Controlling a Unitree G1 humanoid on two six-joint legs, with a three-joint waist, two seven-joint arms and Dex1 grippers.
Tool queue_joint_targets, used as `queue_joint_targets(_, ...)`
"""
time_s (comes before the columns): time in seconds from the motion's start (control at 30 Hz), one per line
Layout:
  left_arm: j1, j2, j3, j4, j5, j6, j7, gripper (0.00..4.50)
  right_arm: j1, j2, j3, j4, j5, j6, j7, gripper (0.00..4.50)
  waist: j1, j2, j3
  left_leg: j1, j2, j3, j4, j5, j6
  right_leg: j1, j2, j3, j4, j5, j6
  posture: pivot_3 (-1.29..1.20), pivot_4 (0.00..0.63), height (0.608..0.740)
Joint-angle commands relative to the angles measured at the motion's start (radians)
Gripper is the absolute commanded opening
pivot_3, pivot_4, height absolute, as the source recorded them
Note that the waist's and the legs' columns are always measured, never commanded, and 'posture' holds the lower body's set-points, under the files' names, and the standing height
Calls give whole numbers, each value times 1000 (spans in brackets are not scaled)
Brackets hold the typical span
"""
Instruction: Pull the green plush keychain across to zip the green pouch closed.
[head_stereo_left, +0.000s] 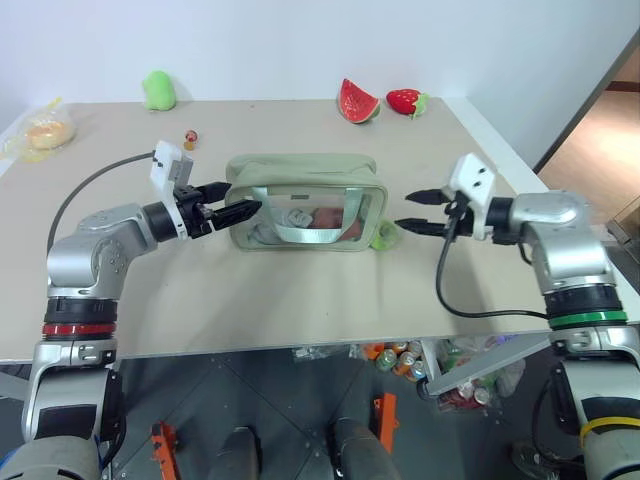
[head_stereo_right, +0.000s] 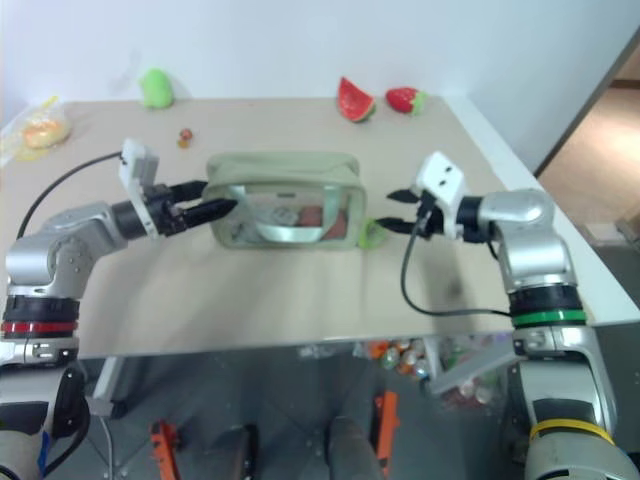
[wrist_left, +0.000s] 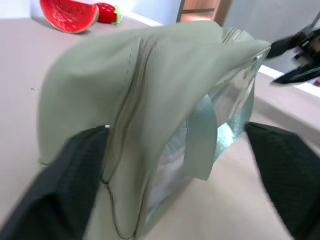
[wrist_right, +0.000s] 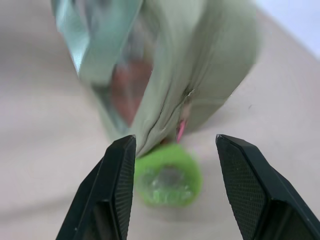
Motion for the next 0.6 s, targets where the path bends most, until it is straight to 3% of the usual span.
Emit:
queue_joint_targets(0.03, 52, 67, 77, -98, -60, 27, -41, 4467, 40, -41, -70, -100, 102, 87, 36, 2599, -4, 0, 0, 0, 0, 0, 0, -1, 0, 0, 0, 0, 0, 0, 0, 0, 150, 740)
queue_joint_targets(0.27, 289, 189, 239, -158, -101, 30, -51, 4467, 111, -54, -224, -201, 257, 241, -50, 2599, -4, 3, 2, 0, 1, 2, 0, -2, 0, -2, 0, 0, 0, -4, -5, 0, 150, 740)
queue_joint_targets(0.6, 409, 112, 324, -213, -181, 39, 50, 4467, 200, 15, -298, -338, 375, 349, -226, 2599, 3, 2, 2, -1, 1, 3, 2, -2, 0, -2, -1, 1, 0, -4, -5, 0, 150, 740)
